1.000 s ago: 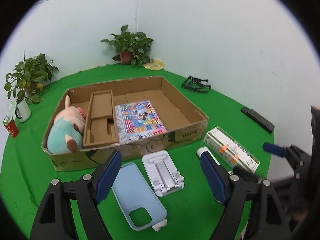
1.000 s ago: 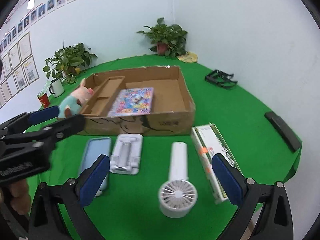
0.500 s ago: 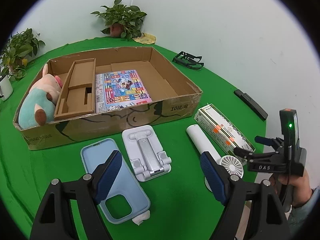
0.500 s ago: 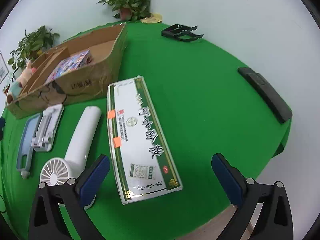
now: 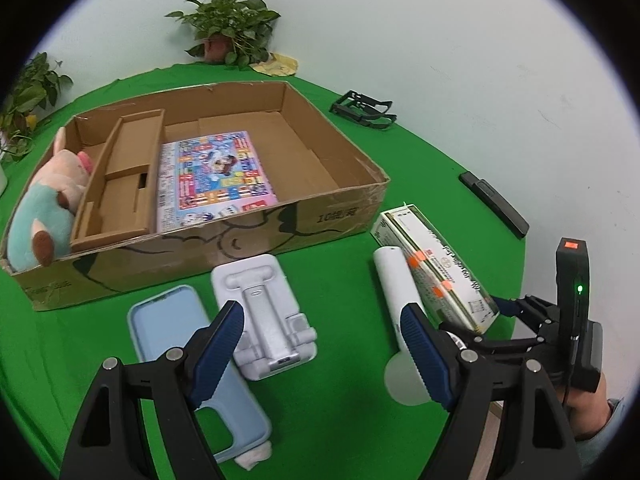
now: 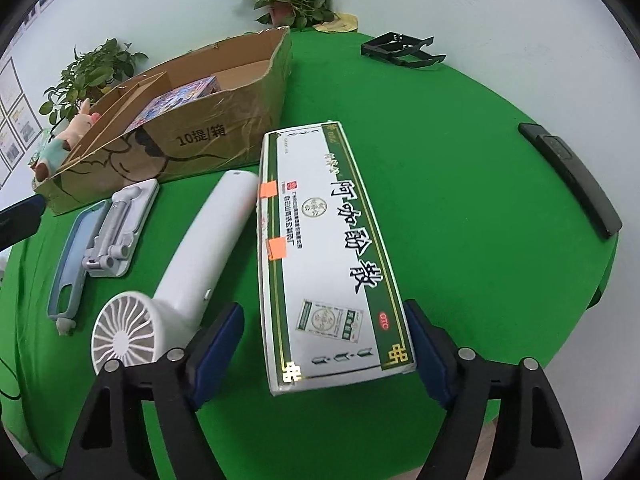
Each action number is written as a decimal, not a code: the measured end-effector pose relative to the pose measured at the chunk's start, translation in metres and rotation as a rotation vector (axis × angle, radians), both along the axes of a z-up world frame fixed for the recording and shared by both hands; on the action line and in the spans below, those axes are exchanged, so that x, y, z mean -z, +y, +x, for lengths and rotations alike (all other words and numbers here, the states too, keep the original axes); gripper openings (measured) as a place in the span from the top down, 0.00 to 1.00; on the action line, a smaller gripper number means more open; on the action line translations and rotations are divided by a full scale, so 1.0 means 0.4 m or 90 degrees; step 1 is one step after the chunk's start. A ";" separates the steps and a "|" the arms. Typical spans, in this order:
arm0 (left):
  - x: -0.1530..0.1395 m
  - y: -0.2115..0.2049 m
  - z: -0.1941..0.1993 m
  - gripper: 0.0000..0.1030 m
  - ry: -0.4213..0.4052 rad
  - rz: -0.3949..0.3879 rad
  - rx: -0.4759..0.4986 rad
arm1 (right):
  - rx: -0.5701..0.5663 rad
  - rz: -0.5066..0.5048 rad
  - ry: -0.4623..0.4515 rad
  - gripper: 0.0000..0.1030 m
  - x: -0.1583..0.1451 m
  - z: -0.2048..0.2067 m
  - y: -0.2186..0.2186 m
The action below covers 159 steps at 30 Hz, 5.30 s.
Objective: Organize objects
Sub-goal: 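Reach the right gripper to the white-and-green medicine box and grasp it, then lift the medicine box with the right gripper, then carry the medicine box into the cardboard box beside the board-game box, then open the right gripper to release the medicine box and withdraw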
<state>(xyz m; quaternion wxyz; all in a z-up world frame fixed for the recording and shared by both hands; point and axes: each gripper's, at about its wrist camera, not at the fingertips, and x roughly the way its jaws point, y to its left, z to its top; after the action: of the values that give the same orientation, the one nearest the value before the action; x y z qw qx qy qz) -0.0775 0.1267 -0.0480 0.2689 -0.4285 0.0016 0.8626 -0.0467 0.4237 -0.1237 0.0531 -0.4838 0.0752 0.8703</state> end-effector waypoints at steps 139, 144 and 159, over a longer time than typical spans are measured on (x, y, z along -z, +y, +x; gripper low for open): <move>0.065 -0.071 -0.556 0.46 -0.250 0.151 -0.027 | -0.025 -0.050 -0.038 0.41 -0.089 -0.593 -0.165; 0.053 -0.081 -0.541 0.46 -0.235 0.146 -0.031 | -0.052 -0.036 -0.043 0.34 -0.095 -0.583 -0.191; -0.109 -0.134 -0.357 0.44 -0.037 0.087 -0.033 | -0.085 -0.043 0.029 0.00 -0.173 -0.506 -0.211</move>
<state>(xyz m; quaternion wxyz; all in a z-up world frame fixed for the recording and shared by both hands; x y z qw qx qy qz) -0.2204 0.0731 -0.0044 0.2750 -0.4342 -0.0760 0.8544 -0.2491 0.3393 -0.0543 -0.0229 -0.4696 0.0734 0.8795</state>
